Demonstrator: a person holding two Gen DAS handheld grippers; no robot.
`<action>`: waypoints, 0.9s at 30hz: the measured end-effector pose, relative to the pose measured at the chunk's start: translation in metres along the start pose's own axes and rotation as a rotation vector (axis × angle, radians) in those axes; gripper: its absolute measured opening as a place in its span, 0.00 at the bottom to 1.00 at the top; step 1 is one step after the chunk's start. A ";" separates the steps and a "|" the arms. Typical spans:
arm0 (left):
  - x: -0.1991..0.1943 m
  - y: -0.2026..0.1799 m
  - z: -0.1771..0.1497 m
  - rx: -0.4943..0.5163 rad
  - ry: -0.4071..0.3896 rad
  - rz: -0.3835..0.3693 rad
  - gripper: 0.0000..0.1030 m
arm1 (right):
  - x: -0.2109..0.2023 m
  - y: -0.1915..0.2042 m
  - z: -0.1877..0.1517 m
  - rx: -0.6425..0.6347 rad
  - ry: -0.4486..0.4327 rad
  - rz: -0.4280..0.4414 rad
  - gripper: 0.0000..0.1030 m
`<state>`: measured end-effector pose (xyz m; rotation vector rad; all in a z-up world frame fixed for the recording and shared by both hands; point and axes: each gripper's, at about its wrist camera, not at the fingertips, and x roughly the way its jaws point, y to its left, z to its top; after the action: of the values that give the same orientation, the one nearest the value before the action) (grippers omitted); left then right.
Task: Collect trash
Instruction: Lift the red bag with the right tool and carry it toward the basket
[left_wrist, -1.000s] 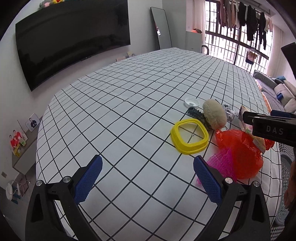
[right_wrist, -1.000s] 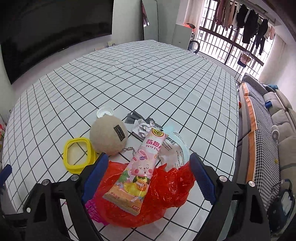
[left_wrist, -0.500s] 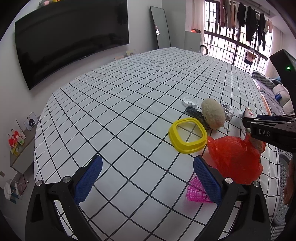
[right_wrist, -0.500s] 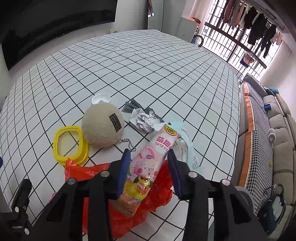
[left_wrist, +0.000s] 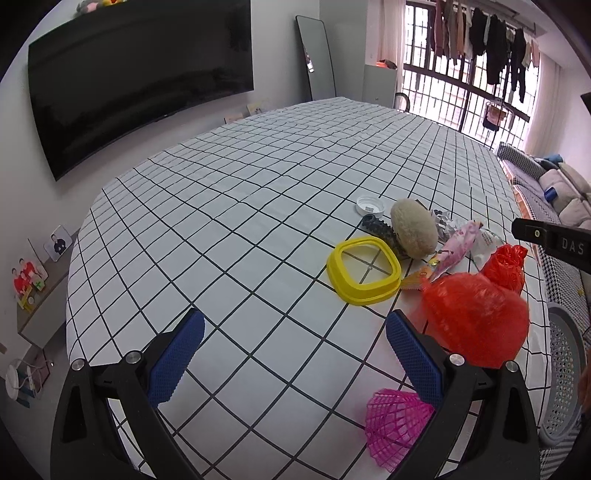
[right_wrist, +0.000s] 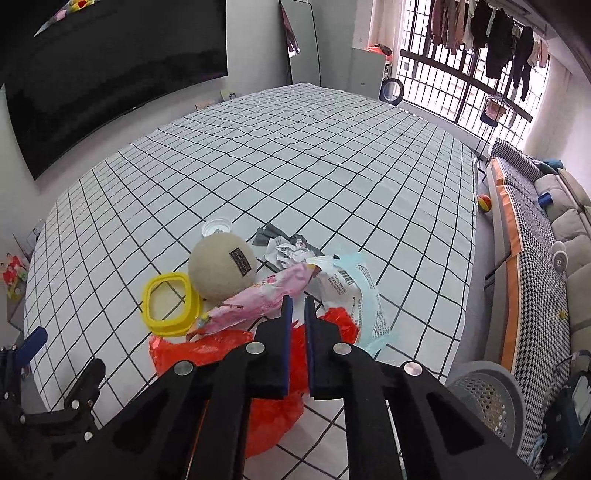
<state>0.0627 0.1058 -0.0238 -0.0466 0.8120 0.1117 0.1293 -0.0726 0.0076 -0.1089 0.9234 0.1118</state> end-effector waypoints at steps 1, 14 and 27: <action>-0.001 0.002 0.000 -0.003 -0.002 0.002 0.94 | -0.004 0.001 -0.005 0.005 -0.002 0.009 0.07; -0.004 0.016 -0.003 -0.021 -0.014 0.029 0.94 | -0.041 0.009 -0.065 0.042 -0.076 0.075 0.65; -0.010 0.015 -0.005 -0.016 -0.026 0.034 0.94 | -0.031 0.009 -0.054 0.087 -0.081 0.093 0.79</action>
<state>0.0504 0.1198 -0.0199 -0.0461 0.7865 0.1507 0.0669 -0.0734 -0.0008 0.0189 0.8510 0.1608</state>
